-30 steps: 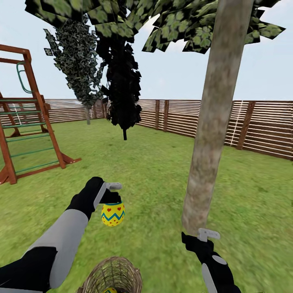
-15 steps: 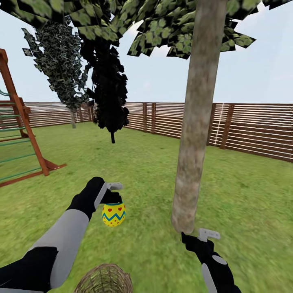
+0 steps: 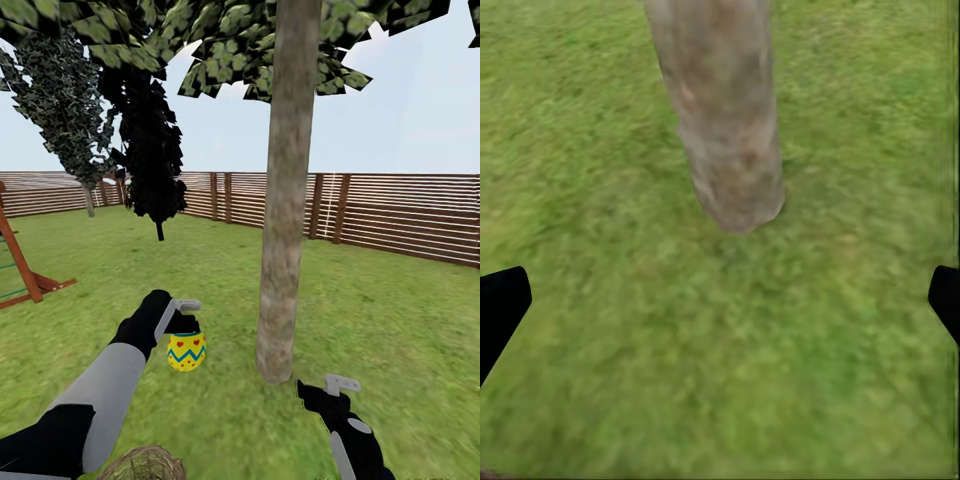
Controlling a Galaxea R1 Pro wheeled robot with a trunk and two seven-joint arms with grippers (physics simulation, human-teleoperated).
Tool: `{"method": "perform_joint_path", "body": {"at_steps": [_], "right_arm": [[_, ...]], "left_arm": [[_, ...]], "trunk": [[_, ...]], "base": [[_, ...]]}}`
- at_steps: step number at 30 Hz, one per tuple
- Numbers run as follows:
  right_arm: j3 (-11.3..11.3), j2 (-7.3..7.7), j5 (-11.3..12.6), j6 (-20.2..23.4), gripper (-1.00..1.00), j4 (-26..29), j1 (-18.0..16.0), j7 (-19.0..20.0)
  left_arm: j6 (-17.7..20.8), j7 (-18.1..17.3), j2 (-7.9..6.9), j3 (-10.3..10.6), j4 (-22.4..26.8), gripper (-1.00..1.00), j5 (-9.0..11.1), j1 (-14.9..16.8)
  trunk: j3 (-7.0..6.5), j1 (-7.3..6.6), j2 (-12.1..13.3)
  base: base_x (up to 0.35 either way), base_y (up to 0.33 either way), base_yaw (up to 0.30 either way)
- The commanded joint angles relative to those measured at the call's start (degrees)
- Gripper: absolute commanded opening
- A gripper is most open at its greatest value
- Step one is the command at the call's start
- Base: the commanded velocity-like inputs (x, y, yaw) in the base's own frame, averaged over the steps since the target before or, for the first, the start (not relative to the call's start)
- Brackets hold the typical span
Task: Take the three Easter eggs out of the wicker basket on the lawn in the garden, then place them on the lawn next to a single tree (choose any tree) so that all three eggs are next to the same tree and none are left in the basket.
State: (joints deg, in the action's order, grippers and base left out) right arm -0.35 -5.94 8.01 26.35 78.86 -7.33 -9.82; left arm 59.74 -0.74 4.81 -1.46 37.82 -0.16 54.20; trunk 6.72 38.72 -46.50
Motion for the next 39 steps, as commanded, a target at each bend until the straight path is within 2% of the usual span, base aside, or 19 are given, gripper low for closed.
{"method": "perform_joint_path", "body": {"at_steps": [1,10,16,26,39], "right_arm": [[0.01,-0.08,0.57,0.19,1.00,0.06,-0.05,-0.38],[0.01,-0.12,0.58,0.19,1.00,0.06,-0.06,-0.46],[0.04,-0.04,2.02,0.19,1.00,0.06,-0.06,-0.46],[-0.01,-0.04,2.61,0.19,1.00,0.06,-0.07,-0.46],[-0.01,-0.04,2.62,0.19,1.00,0.06,-0.07,-0.46]], "left_arm": [[0.26,-0.05,0.02,-0.13,0.07,-1.00,-0.04,0.04],[0.26,-0.05,0.02,-0.12,-0.06,-1.00,-0.05,0.03],[0.26,-0.04,0.03,-0.12,-0.31,-1.00,-0.07,0.03],[0.26,0.04,0.02,-0.10,-0.48,-1.00,-0.11,0.03],[0.26,0.05,0.03,0.19,-0.54,-1.00,-0.11,0.03]], "trunk": [[0.07,0.02,-0.09],[0.03,0.02,-0.09],[-0.03,0.02,-0.09],[-0.63,0.02,-0.09],[-1.49,0.02,-0.09]], "base": [[0.000,-0.276,-0.107],[0.000,-0.278,-0.015],[0.000,-0.278,-0.028],[0.060,-0.278,-0.197],[0.178,-0.265,-0.217]]}}
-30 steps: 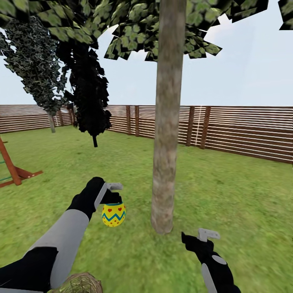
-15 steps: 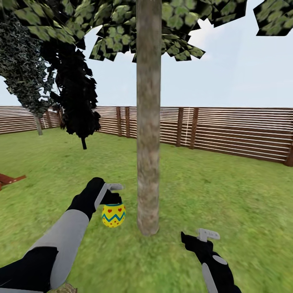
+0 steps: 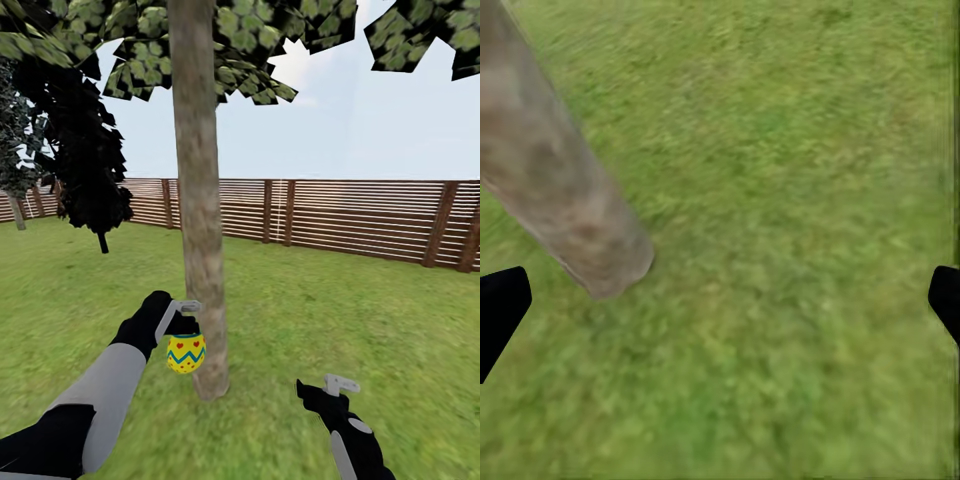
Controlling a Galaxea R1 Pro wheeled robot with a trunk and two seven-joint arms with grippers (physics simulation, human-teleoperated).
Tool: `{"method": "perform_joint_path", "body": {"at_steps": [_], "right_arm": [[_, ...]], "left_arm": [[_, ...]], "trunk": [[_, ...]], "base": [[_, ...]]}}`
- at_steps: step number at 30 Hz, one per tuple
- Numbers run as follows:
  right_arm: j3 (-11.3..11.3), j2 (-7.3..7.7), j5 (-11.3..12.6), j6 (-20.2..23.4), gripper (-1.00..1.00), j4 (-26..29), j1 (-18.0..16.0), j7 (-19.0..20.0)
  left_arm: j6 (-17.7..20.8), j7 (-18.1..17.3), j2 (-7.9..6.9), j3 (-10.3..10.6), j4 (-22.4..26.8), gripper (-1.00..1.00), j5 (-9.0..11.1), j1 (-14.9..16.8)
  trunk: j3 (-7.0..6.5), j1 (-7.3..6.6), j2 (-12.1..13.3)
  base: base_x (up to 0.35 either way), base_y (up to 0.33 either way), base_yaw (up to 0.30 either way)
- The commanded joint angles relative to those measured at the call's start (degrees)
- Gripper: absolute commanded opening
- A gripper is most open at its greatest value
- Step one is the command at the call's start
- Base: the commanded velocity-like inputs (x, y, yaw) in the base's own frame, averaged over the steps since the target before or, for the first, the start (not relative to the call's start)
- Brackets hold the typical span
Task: Take the three Easter eggs out of the wicker basket on the lawn in the garden, then place them on the lawn next to a single tree (choose any tree) so that all three eggs are next to the same tree and none are left in the basket.
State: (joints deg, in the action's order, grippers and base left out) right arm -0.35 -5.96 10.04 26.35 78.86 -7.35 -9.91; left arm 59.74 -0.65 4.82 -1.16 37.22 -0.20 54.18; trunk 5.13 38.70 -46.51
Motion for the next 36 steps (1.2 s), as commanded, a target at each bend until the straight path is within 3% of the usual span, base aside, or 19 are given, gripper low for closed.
{"method": "perform_joint_path", "body": {"at_steps": [1,12,16,20,36], "right_arm": [[0.00,-0.02,0.60,0.19,1.00,0.06,-0.06,-0.37],[0.03,-0.10,0.65,0.25,1.00,0.06,-0.11,-0.44],[-0.10,0.01,2.99,0.53,1.00,0.03,-0.18,-0.45],[-0.17,0.06,3.87,0.69,1.00,-0.51,-0.27,-0.46],[-0.18,0.07,4.11,0.77,1.00,-1.54,-0.47,-0.81]], "left_arm": [[0.26,-0.05,0.02,-0.10,0.06,-1.00,-0.06,0.04],[0.26,0.11,0.32,-0.07,0.05,-1.00,-0.06,0.04],[0.26,0.18,0.37,-0.07,0.05,-1.00,-0.06,0.04],[0.26,0.20,0.37,-0.07,0.05,-1.00,-0.06,0.04],[0.26,0.21,0.45,0.02,0.05,-1.00,-0.06,0.04]], "trunk": [[0.04,0.04,-0.07],[0.07,0.04,-0.07],[0.40,0.04,-0.07],[0.77,0.04,-0.07],[2.27,0.04,-0.07]], "base": [[0.224,-0.248,-0.197],[0.226,-0.247,-0.032],[0.226,-0.247,0.000],[0.226,-0.247,0.000],[0.212,-0.252,0.000]]}}
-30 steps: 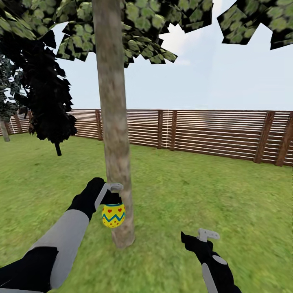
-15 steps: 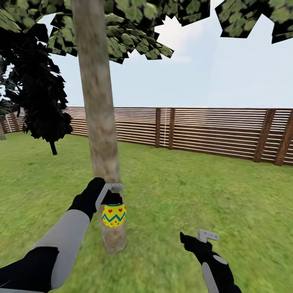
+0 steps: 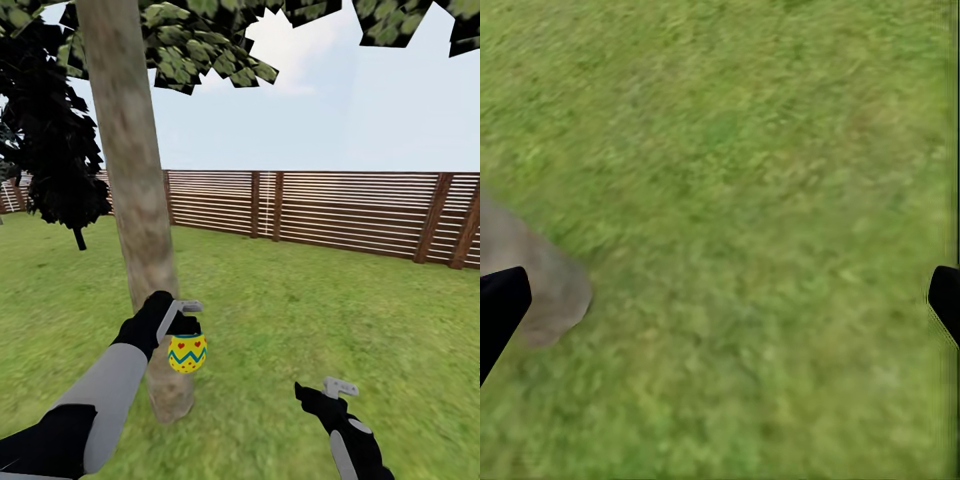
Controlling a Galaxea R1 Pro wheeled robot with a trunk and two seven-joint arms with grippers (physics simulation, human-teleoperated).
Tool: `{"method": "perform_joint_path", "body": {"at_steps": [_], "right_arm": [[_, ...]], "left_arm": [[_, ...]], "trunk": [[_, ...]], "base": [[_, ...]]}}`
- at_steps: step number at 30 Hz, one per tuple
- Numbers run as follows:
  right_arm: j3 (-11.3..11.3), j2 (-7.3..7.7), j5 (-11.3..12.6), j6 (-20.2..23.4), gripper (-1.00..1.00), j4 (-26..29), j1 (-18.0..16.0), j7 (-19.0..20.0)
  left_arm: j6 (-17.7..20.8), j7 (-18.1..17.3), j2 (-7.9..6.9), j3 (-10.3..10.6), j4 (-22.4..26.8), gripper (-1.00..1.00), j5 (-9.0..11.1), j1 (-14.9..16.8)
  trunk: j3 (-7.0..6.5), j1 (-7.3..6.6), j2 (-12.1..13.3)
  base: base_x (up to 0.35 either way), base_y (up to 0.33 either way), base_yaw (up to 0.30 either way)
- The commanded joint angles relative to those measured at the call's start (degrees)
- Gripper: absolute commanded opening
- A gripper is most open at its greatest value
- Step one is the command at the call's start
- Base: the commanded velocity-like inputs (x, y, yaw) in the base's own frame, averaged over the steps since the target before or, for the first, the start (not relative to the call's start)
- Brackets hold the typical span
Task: Take the three Easter eggs out of the wicker basket on the lawn in the garden, then place them on the lawn next to a single tree (choose any tree) so that all three eggs are next to the same tree and none are left in the basket.
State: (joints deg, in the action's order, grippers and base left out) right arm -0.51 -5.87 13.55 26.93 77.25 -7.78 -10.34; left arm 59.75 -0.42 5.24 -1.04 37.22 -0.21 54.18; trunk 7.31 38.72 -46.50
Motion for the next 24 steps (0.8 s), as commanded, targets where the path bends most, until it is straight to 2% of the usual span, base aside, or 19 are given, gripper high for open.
{"method": "perform_joint_path", "body": {"at_steps": [1,10,24], "right_arm": [[-0.03,-0.02,0.60,0.18,1.00,0.05,-0.04,-0.38],[0.07,-0.02,0.52,-0.22,1.00,0.08,-0.04,-0.61],[0.16,-0.02,0.51,-0.29,1.00,0.10,-0.04,-0.48]], "left_arm": [[0.25,-0.02,0.03,-0.10,0.02,-1.00,-0.05,0.05],[0.25,-0.10,0.03,-0.10,-0.17,-1.00,-0.05,0.05],[0.25,-0.02,0.38,-0.10,-0.21,-1.00,-0.05,0.05]], "trunk": [[0.19,0.02,-0.08],[0.46,0.02,-0.08],[0.47,0.02,-0.08]], "base": [[0.068,-0.289,0.000],[0.100,-0.272,0.000],[0.240,-0.232,0.000]]}}
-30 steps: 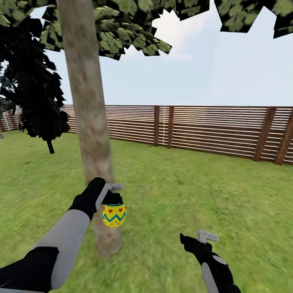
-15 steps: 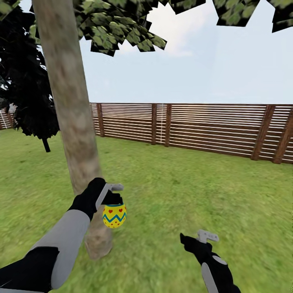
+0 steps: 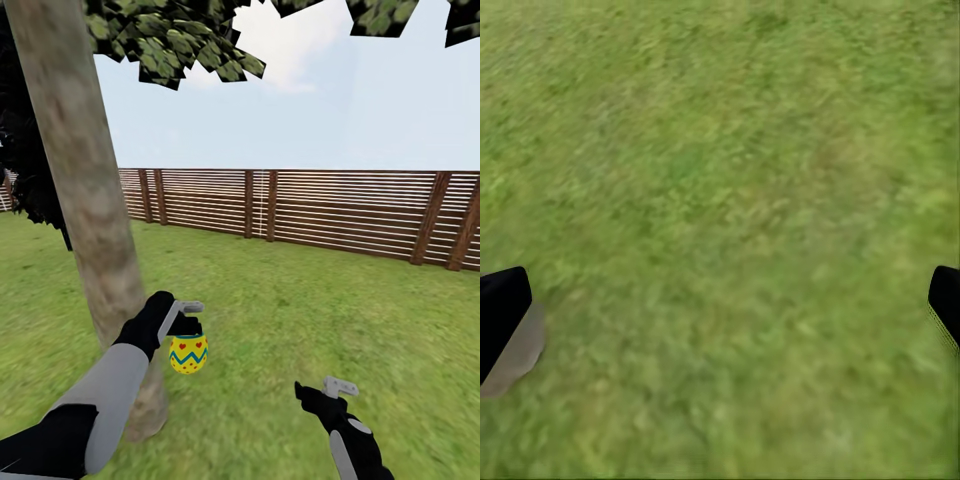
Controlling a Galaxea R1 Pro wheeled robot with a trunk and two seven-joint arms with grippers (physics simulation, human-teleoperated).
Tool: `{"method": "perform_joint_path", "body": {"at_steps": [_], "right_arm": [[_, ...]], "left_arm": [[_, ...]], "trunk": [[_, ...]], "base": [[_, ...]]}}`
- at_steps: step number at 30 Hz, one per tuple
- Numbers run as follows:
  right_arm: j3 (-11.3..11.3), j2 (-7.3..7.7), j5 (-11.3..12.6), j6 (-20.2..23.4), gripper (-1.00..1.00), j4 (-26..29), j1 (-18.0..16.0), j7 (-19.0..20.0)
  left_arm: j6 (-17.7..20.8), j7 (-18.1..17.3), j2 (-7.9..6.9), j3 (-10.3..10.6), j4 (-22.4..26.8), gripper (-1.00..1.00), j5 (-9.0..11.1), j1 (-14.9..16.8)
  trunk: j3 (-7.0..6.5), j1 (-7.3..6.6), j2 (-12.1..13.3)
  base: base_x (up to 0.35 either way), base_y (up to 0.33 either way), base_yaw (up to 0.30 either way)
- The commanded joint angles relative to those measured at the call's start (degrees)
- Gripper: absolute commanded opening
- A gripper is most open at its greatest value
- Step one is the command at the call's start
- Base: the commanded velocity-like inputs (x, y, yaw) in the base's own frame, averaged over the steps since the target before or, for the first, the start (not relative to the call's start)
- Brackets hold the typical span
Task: Take the three Easter eggs out of the wicker basket on the lawn in the garden, then place them on the lawn next to a single tree (choose any tree) so that all three eggs are next to the same tree and none are left in the basket.
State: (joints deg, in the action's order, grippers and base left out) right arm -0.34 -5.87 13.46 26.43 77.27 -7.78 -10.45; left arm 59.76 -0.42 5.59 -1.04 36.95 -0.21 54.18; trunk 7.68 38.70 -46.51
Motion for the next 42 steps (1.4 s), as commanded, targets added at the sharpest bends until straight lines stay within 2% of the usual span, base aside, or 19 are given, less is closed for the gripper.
{"method": "perform_joint_path", "body": {"at_steps": [1,13,23,30,36,42], "right_arm": [[-0.01,-0.02,0.60,0.20,1.00,0.08,-0.04,-0.37],[-0.01,-0.02,0.60,0.20,1.00,0.08,-0.04,-0.36],[-0.01,-0.02,0.60,0.20,1.00,0.07,-0.04,-0.36],[0.04,0.01,0.49,0.25,1.00,0.93,-0.04,-0.08],[-0.11,0.13,0.58,0.84,1.00,8.00,0.41,0.06],[-0.10,0.15,0.61,0.90,1.00,9.22,0.48,0.07]], "left_arm": [[0.24,-0.02,0.03,-0.10,0.05,-1.00,-0.06,0.05],[0.24,-0.33,0.03,-0.10,0.05,-1.00,-0.06,0.05],[0.24,0.25,0.03,-0.11,0.05,-1.00,-0.06,0.05],[0.24,0.33,0.03,-0.16,0.05,-1.00,-0.06,0.05],[0.24,0.32,0.01,-0.17,0.05,-1.00,-0.06,0.05],[0.24,0.05,0.03,-0.16,0.00,-1.00,0.02,0.05]], "trunk": [[0.09,0.04,-0.07],[0.09,0.04,-0.07],[0.09,0.04,-0.07],[1.35,1.58,-2.88],[2.43,2.90,-5.29],[3.51,4.21,-7.69]], "base": [[0.256,-0.212,0.000],[0.250,-0.209,0.000],[0.036,-0.017,0.000],[0.000,0.000,0.000],[0.000,0.000,0.000],[0.000,0.000,0.000]]}}
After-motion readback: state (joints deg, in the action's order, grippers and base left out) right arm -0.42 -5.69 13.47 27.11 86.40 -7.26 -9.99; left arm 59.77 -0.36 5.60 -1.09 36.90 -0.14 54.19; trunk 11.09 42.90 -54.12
